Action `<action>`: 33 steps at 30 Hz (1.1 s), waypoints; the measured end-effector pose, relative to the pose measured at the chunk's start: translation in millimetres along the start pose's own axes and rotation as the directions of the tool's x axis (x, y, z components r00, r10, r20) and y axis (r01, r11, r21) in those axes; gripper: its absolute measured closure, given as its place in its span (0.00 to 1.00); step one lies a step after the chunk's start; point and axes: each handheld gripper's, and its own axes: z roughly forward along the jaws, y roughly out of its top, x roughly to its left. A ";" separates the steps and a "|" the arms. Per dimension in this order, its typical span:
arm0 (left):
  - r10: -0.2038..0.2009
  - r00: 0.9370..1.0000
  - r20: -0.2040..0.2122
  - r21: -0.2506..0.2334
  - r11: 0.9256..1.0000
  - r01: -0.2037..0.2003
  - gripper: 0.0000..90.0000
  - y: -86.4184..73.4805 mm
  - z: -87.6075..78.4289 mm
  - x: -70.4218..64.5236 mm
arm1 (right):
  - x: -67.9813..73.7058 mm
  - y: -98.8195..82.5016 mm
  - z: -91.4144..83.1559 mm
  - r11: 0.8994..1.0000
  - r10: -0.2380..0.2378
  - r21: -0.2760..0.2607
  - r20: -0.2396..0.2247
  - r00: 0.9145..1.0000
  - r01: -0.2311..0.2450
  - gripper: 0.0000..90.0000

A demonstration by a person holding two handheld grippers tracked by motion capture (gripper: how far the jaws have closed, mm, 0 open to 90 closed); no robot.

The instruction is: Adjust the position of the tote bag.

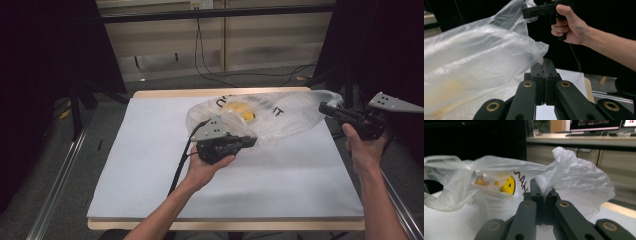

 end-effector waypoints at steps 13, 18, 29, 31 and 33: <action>0.036 0.996 -0.085 -0.087 0.995 -0.043 0.99 41.8 -43.5 23.5 | 9.2 48.7 11.6 0.997 -0.043 -0.058 -0.007 0.999 0.043 1.00; 0.039 0.993 -0.114 -0.083 0.995 -0.049 0.99 48.6 -55.7 33.1 | 15.4 63.3 19.6 0.996 -0.052 -0.071 -0.021 0.998 0.050 1.00; 0.047 0.982 -0.183 -0.134 0.988 -0.072 0.99 76.3 -94.4 49.0 | 27.8 95.2 32.5 0.992 -0.095 -0.086 -0.030 0.995 0.092 1.00; 0.048 0.980 -0.194 -0.148 0.986 -0.078 0.99 81.2 -103.4 52.7 | 29.7 100.7 35.0 0.992 -0.104 -0.081 -0.026 0.994 0.101 1.00; 0.041 0.976 -0.213 -0.154 0.985 -0.075 0.99 84.9 -112.1 55.7 | 32.7 109.9 39.1 0.991 -0.110 -0.082 -0.024 0.994 0.107 1.00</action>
